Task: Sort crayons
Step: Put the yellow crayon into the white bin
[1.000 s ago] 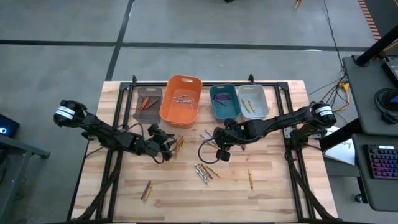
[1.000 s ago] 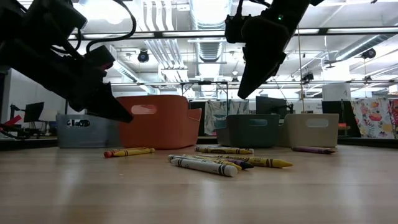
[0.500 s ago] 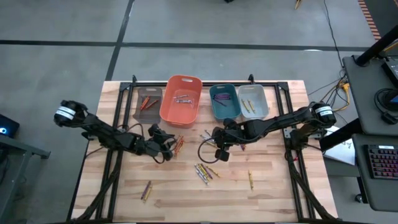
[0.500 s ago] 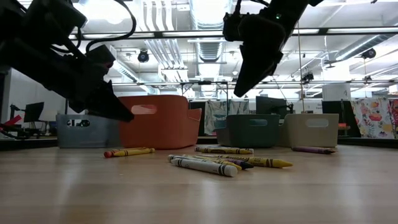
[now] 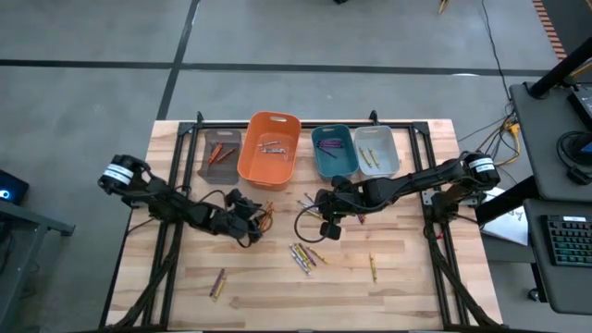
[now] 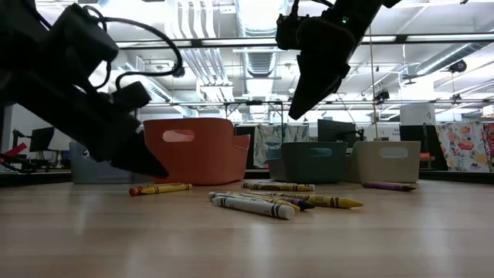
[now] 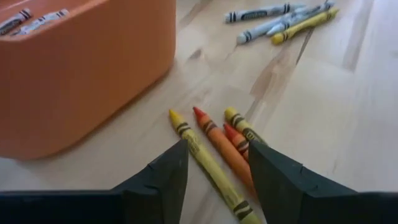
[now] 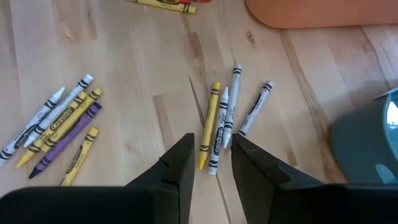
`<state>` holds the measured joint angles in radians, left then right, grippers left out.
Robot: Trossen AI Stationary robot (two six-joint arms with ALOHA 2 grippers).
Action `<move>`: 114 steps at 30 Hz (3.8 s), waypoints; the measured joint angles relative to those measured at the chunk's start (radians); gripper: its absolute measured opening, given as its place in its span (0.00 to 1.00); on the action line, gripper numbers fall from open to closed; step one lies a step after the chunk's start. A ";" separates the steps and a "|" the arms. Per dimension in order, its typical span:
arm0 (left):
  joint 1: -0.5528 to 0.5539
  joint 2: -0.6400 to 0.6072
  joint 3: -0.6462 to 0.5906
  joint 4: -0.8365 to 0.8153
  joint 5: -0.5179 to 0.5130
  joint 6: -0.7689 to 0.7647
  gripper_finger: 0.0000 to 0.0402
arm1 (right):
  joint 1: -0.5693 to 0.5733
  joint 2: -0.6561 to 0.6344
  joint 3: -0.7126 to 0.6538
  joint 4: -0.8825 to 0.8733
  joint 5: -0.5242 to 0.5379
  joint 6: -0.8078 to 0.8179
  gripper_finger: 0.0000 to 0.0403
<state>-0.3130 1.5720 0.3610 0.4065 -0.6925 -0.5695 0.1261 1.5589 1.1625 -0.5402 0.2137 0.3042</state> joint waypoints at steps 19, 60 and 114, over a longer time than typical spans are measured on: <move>0.002 0.032 -0.004 -0.033 0.006 -0.045 0.38 | 0.000 0.000 0.000 0.006 0.000 0.002 0.22; 0.003 -0.300 -0.032 -0.017 0.034 0.299 0.00 | 0.000 0.000 -0.133 0.526 0.008 -0.231 0.21; 0.021 -0.166 0.102 0.832 0.110 0.904 0.13 | -0.046 0.087 -0.172 1.496 -0.151 -0.474 0.04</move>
<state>-0.2916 1.4059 0.4633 1.2385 -0.5824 0.3340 0.0799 1.6459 0.9905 0.9554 0.0629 -0.1702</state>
